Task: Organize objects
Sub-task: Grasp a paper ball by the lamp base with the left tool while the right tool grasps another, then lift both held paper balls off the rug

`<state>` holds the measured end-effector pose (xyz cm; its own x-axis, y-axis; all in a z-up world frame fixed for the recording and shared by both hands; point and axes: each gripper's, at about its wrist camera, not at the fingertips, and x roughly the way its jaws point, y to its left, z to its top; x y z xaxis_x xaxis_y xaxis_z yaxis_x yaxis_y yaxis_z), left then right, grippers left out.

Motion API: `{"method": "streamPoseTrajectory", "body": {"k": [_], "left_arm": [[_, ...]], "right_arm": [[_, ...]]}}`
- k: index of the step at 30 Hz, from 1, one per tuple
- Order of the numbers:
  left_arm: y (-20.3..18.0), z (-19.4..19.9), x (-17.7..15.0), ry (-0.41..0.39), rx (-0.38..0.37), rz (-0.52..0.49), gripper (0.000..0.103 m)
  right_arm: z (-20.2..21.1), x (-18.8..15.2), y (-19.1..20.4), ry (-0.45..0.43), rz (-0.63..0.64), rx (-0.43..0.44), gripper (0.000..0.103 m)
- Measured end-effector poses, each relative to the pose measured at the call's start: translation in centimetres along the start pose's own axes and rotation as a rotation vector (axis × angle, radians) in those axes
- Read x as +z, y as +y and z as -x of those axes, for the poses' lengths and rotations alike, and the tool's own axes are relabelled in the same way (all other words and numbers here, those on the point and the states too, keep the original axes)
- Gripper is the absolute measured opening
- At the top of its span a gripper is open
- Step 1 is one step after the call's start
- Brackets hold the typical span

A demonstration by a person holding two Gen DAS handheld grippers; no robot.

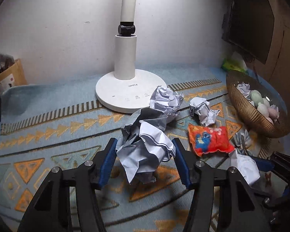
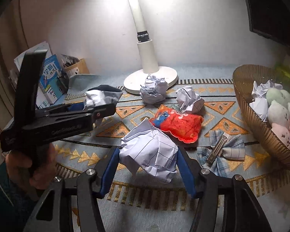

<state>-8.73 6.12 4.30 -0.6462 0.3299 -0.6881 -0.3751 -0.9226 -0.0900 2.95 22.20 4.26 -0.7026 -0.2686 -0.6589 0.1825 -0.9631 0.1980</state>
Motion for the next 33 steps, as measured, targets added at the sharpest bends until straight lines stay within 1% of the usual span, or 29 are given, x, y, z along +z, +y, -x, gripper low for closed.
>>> {"method": "streamPoseTrajectory", "body": {"k": [2,6,8,10,11,12,14,15,17,18,20,22,25,27,28,30,32,33], "left_arm": [[-0.4,2.2,-1.4,-0.007,0.031,0.026,0.054],[-1.0,6.4,-5.2,-0.011,0.112,0.095,0.054],[-2.0,8.1,-7.2,-0.044,0.175,0.095,0.054],[-2.8,9.4,-8.7,-0.068,0.211,0.101,0.055],[-2.9,9.8,-9.3,-0.067,0.226,0.117,0.055],[-2.9,10.1,-9.7,-0.067,0.226,0.140,0.054],[-2.9,10.6,-10.5,-0.079,0.219,0.184,0.054],[-2.8,10.7,-10.7,-0.079,0.223,0.205,0.054],[-2.7,10.8,-11.3,-0.074,0.224,0.242,0.054],[-2.7,10.8,-11.5,-0.070,0.227,0.252,0.054],[-3.2,10.8,-11.6,-0.071,0.242,0.238,0.055],[-3.7,10.7,-11.6,-0.083,0.271,0.208,0.055],[-4.5,10.3,-11.6,-0.076,0.305,0.166,0.056],[-4.9,10.4,-11.6,-0.083,0.323,0.141,0.056],[-5.0,10.4,-11.5,-0.085,0.323,0.135,0.056],[-4.9,10.3,-11.5,-0.083,0.315,0.136,0.056],[-4.6,10.3,-11.5,-0.081,0.309,0.152,0.056],[-4.4,10.3,-11.5,-0.076,0.303,0.161,0.056]], "right_arm": [[0.7,-1.0,0.1,0.031,-0.026,0.015,0.058],[1.5,-2.7,0.8,0.073,-0.039,0.005,0.058],[1.3,-3.1,1.0,0.092,-0.045,-0.011,0.058],[1.0,-3.5,1.0,0.097,-0.054,-0.010,0.059],[1.0,-3.6,1.0,0.092,-0.055,-0.012,0.059],[1.0,-3.8,1.0,0.095,-0.056,-0.022,0.059],[0.6,-4.1,0.9,0.132,-0.057,-0.022,0.060],[0.6,-4.3,0.8,0.146,-0.058,-0.016,0.060],[0.9,-4.7,0.9,0.169,-0.041,0.003,0.066],[1.2,-4.9,0.9,0.173,-0.030,0.008,0.068],[1.6,-5.3,0.8,0.187,-0.011,0.010,0.071],[1.4,-5.5,0.6,0.224,0.001,0.019,0.072],[1.8,-5.5,0.5,0.202,0.000,0.002,0.071],[1.7,-5.5,0.3,0.196,-0.031,0.011,0.071],[1.5,-5.5,0.2,0.199,-0.050,0.017,0.071],[1.2,-5.3,0.3,0.195,-0.078,0.003,0.072],[0.9,-5.2,0.8,0.196,-0.091,-0.022,0.079],[0.9,-5.2,1.1,0.194,-0.090,-0.038,0.080]]}}
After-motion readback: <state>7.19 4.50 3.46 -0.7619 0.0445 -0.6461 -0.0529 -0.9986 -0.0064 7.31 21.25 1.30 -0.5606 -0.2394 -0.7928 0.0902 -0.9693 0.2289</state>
